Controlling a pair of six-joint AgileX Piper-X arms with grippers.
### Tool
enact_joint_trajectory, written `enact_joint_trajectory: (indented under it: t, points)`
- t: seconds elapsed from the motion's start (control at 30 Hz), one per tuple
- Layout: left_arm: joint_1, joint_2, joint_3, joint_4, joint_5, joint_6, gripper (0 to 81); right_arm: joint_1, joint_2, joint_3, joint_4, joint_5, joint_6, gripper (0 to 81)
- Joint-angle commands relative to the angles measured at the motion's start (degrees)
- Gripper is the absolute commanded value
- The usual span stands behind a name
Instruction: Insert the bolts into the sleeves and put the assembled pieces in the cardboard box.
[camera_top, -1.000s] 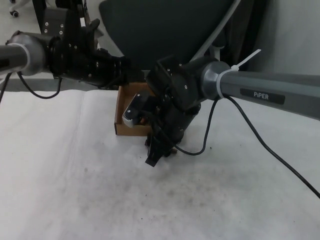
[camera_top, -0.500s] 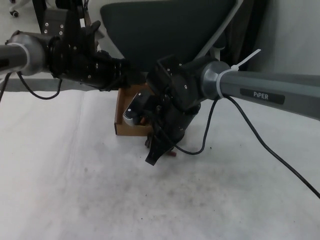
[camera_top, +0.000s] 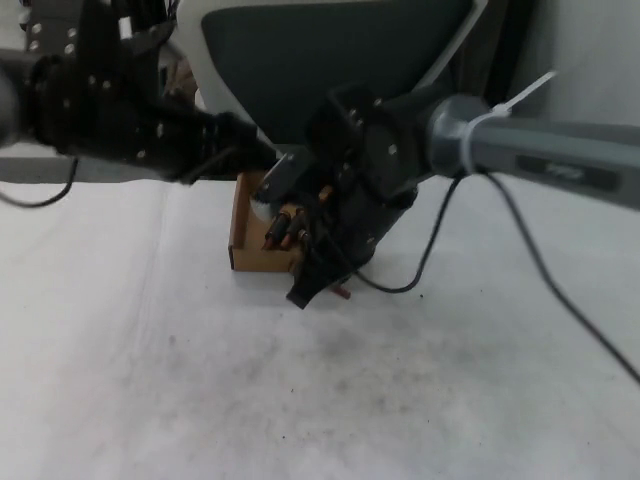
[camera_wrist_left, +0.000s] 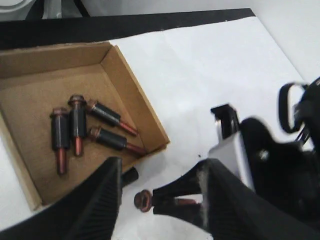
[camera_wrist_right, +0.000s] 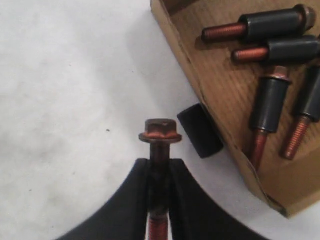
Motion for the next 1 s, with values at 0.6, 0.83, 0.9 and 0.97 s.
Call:
enact_joint_trajectory:
  t: [0.6, 0.83, 0.9, 0.97]
  points:
    - [-9.9, -10.2, 9.1, 1.8, -6.3, -36.9, 47.7, -0.1, -44.0, 28.1, -7.5, -3.0, 10.3, 0.3]
    - [-10.1, -7.3, 8.9, -4.3, -9.1, -46.6, 46.8, -0.1, -51.2, 30.1, -2.8, -0.4, 11.7, 0.3]
    - [-10.1, -5.3, 8.4, -4.4, -8.3, -47.3, 44.9, -0.1, -52.0, 30.5, -1.5, -0.2, 11.7, 0.3]
    - [-10.1, -2.8, 7.7, -4.0, -6.5, -47.5, 44.3, -0.1, -52.3, 30.5, 0.1, -0.2, 11.7, 0.3]
